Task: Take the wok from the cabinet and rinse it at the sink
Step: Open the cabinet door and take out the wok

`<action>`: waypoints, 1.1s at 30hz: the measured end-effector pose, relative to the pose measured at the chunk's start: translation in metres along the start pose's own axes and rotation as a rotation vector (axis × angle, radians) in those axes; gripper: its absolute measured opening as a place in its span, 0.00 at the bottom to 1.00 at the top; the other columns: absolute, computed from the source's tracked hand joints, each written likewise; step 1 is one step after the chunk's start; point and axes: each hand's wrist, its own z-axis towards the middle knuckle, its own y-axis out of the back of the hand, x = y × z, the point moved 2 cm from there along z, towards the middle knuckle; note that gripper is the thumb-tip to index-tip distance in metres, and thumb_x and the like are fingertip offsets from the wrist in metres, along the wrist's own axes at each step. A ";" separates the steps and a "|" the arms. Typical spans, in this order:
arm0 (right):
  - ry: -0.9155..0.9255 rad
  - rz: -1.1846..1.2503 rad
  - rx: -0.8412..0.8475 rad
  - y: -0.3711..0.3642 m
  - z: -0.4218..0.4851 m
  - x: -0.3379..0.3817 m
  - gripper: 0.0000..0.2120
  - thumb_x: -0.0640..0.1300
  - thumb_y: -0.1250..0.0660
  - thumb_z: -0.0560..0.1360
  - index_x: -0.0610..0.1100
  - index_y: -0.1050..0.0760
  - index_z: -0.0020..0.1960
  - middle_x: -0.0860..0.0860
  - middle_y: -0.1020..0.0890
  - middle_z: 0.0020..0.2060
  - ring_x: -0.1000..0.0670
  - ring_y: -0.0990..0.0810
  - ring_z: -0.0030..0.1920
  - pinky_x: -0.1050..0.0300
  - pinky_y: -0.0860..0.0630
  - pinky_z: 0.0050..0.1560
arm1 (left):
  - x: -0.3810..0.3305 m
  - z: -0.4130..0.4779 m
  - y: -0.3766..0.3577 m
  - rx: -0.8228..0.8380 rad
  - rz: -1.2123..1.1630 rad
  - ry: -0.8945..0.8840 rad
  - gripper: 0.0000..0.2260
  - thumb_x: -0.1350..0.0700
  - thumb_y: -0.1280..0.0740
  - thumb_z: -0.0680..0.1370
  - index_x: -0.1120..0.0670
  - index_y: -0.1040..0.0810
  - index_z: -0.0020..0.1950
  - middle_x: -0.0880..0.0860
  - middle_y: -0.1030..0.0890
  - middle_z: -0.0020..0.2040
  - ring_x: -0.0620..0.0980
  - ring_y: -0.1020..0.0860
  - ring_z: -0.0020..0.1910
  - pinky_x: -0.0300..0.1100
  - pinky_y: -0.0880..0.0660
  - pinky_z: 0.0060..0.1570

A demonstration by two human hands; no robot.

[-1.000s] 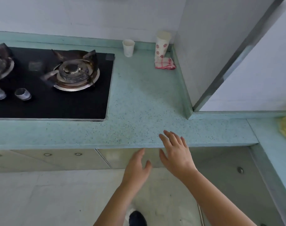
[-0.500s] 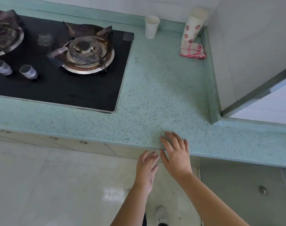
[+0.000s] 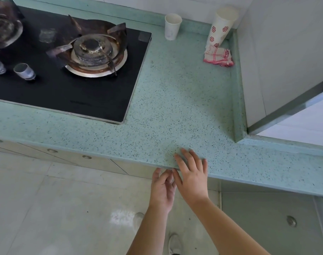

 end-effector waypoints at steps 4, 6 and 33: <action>-0.007 0.015 -0.006 0.000 -0.001 0.000 0.21 0.44 0.23 0.63 0.43 0.21 0.55 0.43 0.20 0.58 0.38 0.24 0.60 0.30 0.29 0.56 | 0.002 0.004 -0.001 -0.022 -0.041 -0.028 0.12 0.70 0.44 0.77 0.58 0.33 0.57 0.53 0.22 0.31 0.44 0.27 0.23 0.33 0.26 0.24; -0.005 0.029 -0.006 -0.001 -0.002 0.001 0.21 0.44 0.24 0.65 0.43 0.22 0.56 0.43 0.21 0.59 0.38 0.25 0.61 0.29 0.31 0.57 | 0.002 0.003 0.000 -0.050 -0.034 -0.039 0.13 0.71 0.44 0.77 0.55 0.35 0.56 0.52 0.23 0.27 0.44 0.27 0.22 0.33 0.26 0.24; 0.206 0.076 0.167 -0.005 -0.034 0.015 0.27 0.49 0.36 0.73 0.46 0.37 0.70 0.44 0.30 0.68 0.40 0.38 0.71 0.29 0.45 0.67 | -0.011 -0.069 0.087 -0.341 0.679 -0.156 0.15 0.60 0.30 0.73 0.50 0.30 0.56 0.56 0.18 0.36 0.48 0.20 0.32 0.41 0.24 0.34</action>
